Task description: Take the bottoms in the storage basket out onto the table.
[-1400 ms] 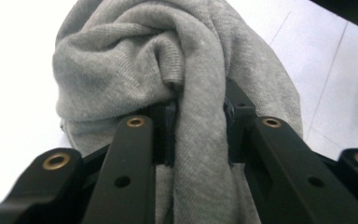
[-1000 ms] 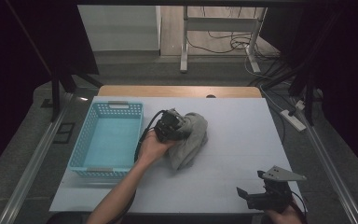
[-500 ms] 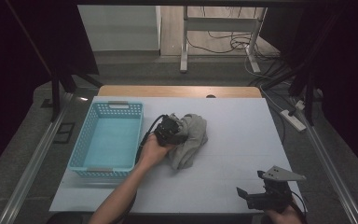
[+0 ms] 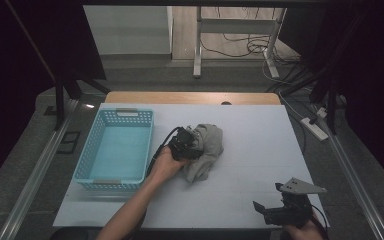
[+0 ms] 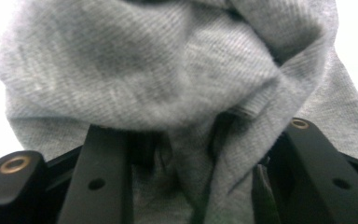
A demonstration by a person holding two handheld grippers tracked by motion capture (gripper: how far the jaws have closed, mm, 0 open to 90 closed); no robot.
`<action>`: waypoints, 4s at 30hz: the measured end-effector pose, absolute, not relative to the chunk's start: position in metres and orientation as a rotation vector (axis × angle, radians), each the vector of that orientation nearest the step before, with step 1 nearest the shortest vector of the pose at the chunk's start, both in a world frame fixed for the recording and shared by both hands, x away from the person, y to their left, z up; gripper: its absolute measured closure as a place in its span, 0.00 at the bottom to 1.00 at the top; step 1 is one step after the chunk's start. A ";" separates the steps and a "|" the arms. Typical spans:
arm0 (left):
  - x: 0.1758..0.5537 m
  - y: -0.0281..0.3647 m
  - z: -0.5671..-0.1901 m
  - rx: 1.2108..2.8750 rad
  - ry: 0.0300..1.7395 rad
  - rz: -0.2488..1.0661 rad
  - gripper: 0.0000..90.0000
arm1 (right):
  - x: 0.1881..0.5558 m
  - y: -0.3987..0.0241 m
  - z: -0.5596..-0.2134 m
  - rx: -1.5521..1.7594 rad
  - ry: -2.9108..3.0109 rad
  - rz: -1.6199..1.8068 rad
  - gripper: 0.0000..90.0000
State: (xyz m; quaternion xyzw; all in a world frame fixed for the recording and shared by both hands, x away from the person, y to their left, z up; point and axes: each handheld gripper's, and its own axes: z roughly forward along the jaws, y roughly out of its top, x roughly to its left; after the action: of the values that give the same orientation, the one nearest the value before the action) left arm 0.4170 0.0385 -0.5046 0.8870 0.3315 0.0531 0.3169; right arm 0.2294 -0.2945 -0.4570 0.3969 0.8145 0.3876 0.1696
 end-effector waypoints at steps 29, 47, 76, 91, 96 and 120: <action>0.410 0.040 -0.490 2.296 0.832 0.116 0.24 | 0.229 -0.294 -0.457 1.118 2.324 1.099 0.03; 0.403 0.037 -0.484 2.292 0.768 0.110 0.07 | 0.230 -0.294 -0.457 1.120 2.325 1.102 0.03; 0.390 0.043 -0.478 2.247 0.690 0.072 0.00 | 0.230 -0.295 -0.457 1.124 2.324 1.116 0.03; 0.387 0.048 -0.471 2.218 0.659 0.036 0.00 | 0.230 -0.295 -0.457 1.123 2.323 1.117 0.03; 0.386 0.050 -0.470 2.226 0.646 0.027 0.00 | 0.230 -0.295 -0.457 1.121 2.325 1.114 0.03; 0.371 0.059 -0.462 2.180 0.603 0.032 0.00 | 0.230 -0.295 -0.457 1.122 2.324 1.113 0.03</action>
State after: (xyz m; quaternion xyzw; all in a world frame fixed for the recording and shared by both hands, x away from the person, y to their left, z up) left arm 0.3708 0.0595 -0.4618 0.8720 0.2411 0.0130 0.4258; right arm 0.2296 -0.2947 -0.4570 0.3936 0.8156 0.3907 0.1651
